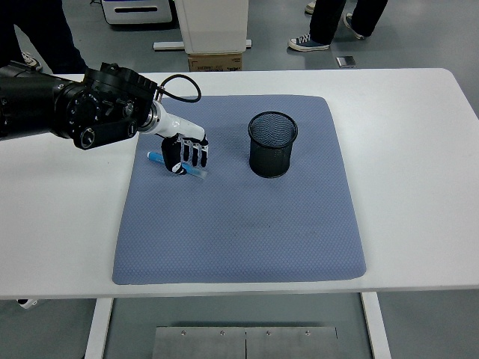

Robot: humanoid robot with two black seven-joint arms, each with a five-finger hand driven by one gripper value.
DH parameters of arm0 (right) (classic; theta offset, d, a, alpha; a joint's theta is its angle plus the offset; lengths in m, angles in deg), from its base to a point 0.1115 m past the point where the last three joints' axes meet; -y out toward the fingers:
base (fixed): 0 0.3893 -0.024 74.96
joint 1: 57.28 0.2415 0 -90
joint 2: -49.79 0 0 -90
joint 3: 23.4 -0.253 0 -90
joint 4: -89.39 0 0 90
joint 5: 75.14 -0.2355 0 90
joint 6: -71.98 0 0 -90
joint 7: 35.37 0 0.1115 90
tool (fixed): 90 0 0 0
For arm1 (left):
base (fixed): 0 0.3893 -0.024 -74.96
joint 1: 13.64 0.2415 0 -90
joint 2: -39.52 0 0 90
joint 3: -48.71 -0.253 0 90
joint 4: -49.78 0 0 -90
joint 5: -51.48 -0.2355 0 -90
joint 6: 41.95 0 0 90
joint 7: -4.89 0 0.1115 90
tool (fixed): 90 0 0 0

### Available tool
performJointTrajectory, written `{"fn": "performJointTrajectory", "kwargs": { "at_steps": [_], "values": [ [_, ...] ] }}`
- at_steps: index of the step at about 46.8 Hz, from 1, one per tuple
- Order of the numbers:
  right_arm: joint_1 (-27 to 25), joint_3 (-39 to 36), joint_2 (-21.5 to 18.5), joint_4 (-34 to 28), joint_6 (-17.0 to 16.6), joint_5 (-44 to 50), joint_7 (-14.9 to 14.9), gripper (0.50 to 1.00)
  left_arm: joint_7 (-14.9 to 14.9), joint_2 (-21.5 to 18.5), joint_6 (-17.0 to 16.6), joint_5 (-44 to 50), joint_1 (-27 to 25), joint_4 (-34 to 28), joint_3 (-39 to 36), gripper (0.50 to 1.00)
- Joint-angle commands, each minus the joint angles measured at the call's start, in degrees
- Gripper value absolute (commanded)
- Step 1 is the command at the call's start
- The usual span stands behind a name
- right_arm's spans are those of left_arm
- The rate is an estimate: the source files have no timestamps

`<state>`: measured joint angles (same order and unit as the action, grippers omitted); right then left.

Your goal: Left hand places marker in pen holder

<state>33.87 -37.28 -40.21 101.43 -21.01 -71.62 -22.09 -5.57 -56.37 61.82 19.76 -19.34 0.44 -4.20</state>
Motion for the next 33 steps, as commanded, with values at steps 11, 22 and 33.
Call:
{"fn": "performJointTrajectory", "kwargs": {
  "at_steps": [11,22,33],
  "values": [
    [0.0,0.0,0.0,0.0,0.0,0.0,0.0,1.0,0.0,0.1,-0.1,-1.1,0.7,-0.1,0.0,0.613],
    [0.0,0.0,0.0,0.0,0.0,0.0,0.0,1.0,0.0,0.1,-1.6,-2.7,1.7,0.0,0.0,0.578],
    [0.0,0.0,0.0,0.0,0.0,0.0,0.0,1.0,0.0,0.1,-1.6,-2.7,1.9,0.0,0.0,0.578]
  ]
}}
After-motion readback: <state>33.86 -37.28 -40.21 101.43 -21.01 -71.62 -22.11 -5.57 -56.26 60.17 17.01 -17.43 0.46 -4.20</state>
